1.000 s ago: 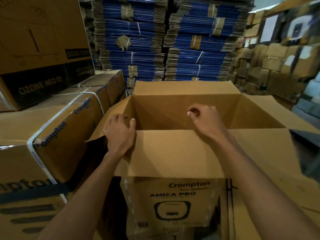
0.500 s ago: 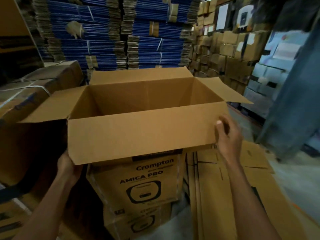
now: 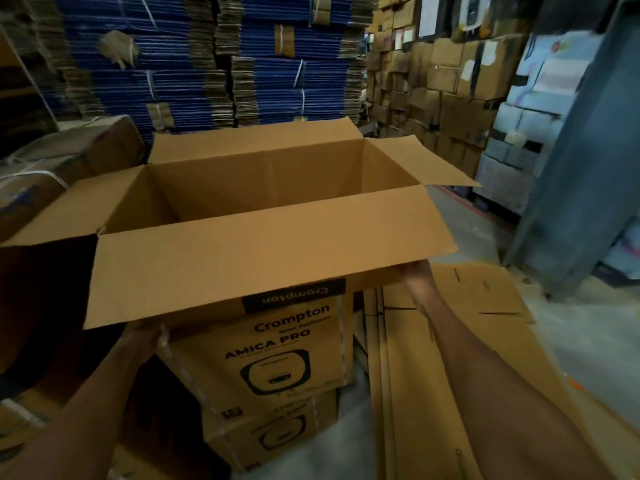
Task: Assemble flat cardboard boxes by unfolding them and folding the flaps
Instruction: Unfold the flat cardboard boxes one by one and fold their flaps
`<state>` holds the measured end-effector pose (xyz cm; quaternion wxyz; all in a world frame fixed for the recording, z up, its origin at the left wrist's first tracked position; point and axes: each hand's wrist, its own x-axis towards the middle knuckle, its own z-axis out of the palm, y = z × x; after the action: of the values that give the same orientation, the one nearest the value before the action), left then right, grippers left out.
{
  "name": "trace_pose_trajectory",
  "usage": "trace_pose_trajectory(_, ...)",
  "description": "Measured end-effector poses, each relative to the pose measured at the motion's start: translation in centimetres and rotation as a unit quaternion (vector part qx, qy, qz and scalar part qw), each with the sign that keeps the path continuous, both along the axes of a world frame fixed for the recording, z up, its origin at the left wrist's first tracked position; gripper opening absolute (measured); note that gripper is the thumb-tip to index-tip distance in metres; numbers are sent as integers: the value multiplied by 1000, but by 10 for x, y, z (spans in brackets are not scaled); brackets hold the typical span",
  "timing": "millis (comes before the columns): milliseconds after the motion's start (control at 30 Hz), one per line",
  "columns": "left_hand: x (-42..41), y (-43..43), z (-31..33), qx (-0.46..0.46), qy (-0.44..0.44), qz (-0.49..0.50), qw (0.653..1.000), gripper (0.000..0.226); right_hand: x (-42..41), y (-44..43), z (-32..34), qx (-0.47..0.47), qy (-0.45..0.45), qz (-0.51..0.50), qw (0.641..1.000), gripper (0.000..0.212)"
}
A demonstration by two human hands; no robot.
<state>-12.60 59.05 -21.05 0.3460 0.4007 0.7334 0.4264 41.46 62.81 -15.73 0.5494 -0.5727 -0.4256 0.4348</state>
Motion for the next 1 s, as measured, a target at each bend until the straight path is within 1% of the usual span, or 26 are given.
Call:
trace_pose_trajectory(33,25,-11,23,37,-33,30,998,23,3,4,1,-1,-15,11,1000,45)
trace_pose_trajectory(67,46,-19,44,85,-54,44,994,28,5,6,6,-3,-16,17,1000,50)
trace_pose_trajectory(100,60,-30,60,135,-42,28,990,30,7,11,9,18,-33,20,999,63)
trace_pose_trajectory(133,76,-39,79,155,-73,24,985,35,8,12,17,27,-42,23,998,75)
trace_pose_trajectory(167,81,-46,92,167,-70,28,983,42,9,15,24,38,-45,20,998,81)
trace_pose_trajectory(200,86,-49,106,161,-86,49,982,59,10,16,34,43,-54,13,998,83)
trace_pose_trajectory(233,85,-49,115,149,-79,56,984,73,11,19,43,57,-72,7,996,84)
trace_pose_trajectory(267,82,-48,127,155,-73,53,984,80,11,20,55,67,-86,11,994,85)
trace_pose_trajectory(367,73,-51,162,178,-48,43,982,80,16,34,88,92,-119,17,988,85)
trace_pose_trajectory(400,71,-52,173,183,-42,40,981,83,17,39,98,94,-131,16,987,82)
trace_pose_trajectory(467,69,-57,196,188,-59,27,980,88,18,49,118,91,-148,10,985,74)
trace_pose_trajectory(500,66,-58,205,196,-72,10,978,85,17,52,127,91,-142,11,986,72)
trace_pose_trajectory(533,67,-60,213,201,-85,-5,976,76,17,55,135,87,-133,14,987,69)
trace_pose_trajectory(600,69,-60,223,210,-111,-12,971,48,16,56,149,80,-107,32,990,55)
trace_pose_trajectory(667,74,-62,228,204,-128,8,971,25,14,54,156,71,-77,67,992,38)
trace_pose_trajectory(700,75,-63,229,195,-128,13,972,19,13,52,156,61,-71,80,992,33)
trace_pose_trajectory(733,75,-64,227,183,-124,13,975,20,11,49,155,54,-63,88,993,32)
trace_pose_trajectory(800,74,-68,219,171,-115,6,978,31,10,43,148,49,-30,75,996,40)
trace_pose_trajectory(833,75,-71,213,177,-117,7,977,31,11,40,141,53,-17,59,997,48)
trace_pose_trajectory(900,79,-79,195,206,-127,15,970,26,11,28,121,79,-27,21,996,65)
trace_pose_trajectory(933,82,-84,183,217,-127,16,968,30,11,20,109,88,-34,6,995,76)
trace_pose_trajectory(967,83,-88,170,219,-123,14,968,41,11,13,92,84,-37,-6,996,87)
trace_pose_trajectory(1000,84,-92,155,207,-120,15,971,60,10,4,76,69,-38,-7,997,97)
